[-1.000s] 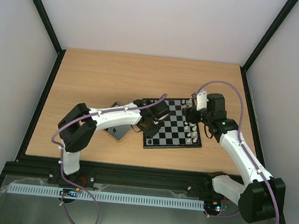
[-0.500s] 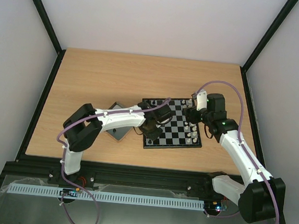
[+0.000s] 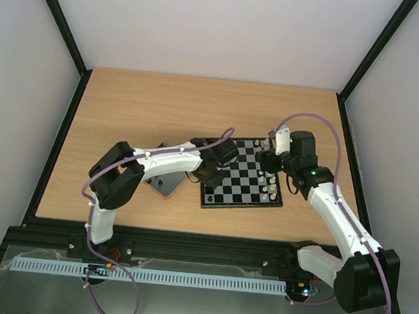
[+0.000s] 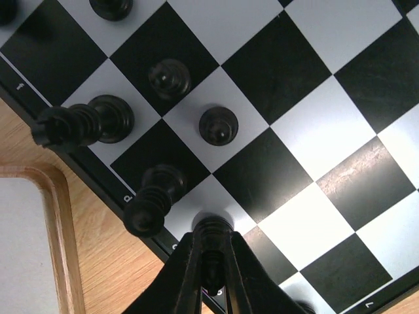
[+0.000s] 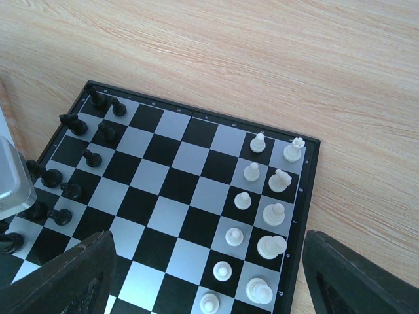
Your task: Set up the chess pieces on the board
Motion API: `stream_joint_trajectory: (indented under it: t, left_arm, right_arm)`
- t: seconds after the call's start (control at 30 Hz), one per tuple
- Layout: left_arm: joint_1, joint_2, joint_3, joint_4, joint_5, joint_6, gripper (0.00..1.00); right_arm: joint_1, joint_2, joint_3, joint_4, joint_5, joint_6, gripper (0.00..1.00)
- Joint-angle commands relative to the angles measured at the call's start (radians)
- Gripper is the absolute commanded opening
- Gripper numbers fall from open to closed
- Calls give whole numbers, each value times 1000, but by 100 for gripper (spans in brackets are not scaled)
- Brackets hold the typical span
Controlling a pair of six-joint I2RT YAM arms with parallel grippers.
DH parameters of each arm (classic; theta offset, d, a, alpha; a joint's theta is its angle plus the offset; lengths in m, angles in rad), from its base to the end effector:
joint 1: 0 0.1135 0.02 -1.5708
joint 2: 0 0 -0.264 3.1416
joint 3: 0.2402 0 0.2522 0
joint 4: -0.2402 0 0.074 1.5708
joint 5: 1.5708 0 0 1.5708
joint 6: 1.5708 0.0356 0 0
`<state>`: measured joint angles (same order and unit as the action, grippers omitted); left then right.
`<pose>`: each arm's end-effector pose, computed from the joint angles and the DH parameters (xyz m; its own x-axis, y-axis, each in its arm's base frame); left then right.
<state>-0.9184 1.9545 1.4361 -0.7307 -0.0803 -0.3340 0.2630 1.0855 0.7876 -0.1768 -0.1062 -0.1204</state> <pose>0.2426 -0.3129 0.1852 -0.7987 0.5072 -0.3237 0.5450 0.8379 -0.0318 0.2365 0.0676 0.2825 -0.3962 -0.2303 -0.8888 -0.4000 0.9146 -0.0587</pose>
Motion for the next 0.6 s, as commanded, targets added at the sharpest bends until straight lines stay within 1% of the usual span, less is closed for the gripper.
stream_joint_trajectory:
  t: [0.0, 0.17, 0.37, 0.43, 0.57]
  left_arm:
    - [12, 36, 20, 7, -6, -23, 3]
    - [13, 43, 18, 9, -3, -24, 5]
    - [13, 9, 18, -10, 2, -25, 13]
    - [13, -18, 19, -21, -3, -23, 17]
    - [12, -83, 17, -46, -39, -26, 29]
  right_arm:
    - [-3, -7, -16, 11, 3, -8, 79]
    - [-2, -7, -17, 12, 1, -9, 79]
    - [-1, -6, -16, 10, 2, -9, 79]
    - [-2, -5, -16, 10, 0, -7, 79]
    - [-4, -3, -16, 10, -4, -5, 79]
